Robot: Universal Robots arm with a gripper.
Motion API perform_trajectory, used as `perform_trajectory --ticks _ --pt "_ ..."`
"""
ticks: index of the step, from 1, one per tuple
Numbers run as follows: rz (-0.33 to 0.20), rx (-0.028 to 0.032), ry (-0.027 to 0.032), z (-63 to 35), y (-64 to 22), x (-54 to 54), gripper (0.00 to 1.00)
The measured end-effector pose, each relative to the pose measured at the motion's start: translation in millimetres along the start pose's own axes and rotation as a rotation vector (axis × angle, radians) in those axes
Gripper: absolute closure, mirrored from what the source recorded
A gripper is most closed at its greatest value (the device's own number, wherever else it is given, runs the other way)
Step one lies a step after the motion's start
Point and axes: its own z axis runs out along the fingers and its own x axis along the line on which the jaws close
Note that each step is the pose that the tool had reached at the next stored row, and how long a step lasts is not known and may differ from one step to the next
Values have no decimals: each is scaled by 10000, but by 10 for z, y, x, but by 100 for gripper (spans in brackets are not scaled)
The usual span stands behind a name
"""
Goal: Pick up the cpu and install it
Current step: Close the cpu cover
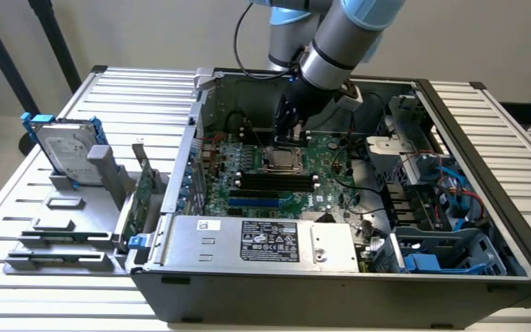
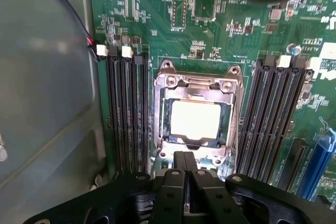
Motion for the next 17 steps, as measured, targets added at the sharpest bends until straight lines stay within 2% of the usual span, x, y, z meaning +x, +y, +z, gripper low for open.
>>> perform_trajectory --ticks 5,11,17 --pt "0 0 1 117 -71 -26 89" --pt "-4 0 12 212 -65 -81 89" --pt "-9 -1 26 268 -65 -92 89"
